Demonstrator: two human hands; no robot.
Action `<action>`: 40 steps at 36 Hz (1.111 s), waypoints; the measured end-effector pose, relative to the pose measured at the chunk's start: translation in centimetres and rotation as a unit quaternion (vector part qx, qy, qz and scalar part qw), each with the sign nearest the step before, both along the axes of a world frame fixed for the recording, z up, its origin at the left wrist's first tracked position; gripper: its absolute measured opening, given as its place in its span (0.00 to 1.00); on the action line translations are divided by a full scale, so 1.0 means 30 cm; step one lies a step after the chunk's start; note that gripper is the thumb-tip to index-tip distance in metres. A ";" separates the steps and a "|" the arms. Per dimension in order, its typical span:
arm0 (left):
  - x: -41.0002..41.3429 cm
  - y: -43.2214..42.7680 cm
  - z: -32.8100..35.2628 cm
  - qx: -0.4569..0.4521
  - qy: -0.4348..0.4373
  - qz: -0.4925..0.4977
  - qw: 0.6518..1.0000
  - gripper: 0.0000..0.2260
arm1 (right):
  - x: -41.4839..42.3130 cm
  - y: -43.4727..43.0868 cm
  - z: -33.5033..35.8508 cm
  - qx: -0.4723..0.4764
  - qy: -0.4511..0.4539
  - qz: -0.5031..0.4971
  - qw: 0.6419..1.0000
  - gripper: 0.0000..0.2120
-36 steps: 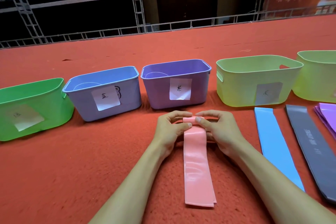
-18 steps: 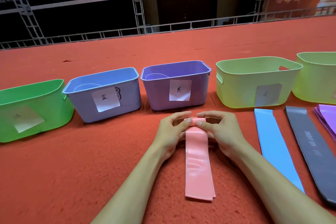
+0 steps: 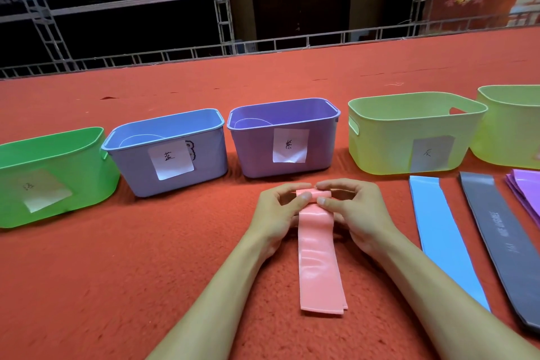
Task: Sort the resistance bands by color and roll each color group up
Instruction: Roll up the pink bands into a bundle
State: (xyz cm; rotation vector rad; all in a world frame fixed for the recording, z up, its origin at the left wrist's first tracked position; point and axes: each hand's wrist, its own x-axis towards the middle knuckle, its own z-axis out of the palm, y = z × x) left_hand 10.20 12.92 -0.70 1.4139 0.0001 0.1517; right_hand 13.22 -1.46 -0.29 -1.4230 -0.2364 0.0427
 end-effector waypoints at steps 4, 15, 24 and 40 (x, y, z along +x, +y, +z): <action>0.001 0.002 -0.001 -0.004 -0.004 0.007 1.000 0.09 | -0.003 0.002 0.006 0.008 0.008 0.012 1.000 0.14; 0.002 0.012 -0.005 0.010 -0.005 0.024 1.000 0.11 | -0.006 0.006 0.007 -0.004 0.045 0.021 0.999 0.13; -0.012 0.002 0.008 0.013 0.000 0.027 1.000 0.13 | -0.017 0.006 0.014 -0.014 0.038 0.023 0.999 0.10; -0.009 -0.002 0.008 -0.017 -0.002 0.009 1.000 0.11 | -0.005 0.002 -0.002 -0.037 0.001 -0.001 0.999 0.08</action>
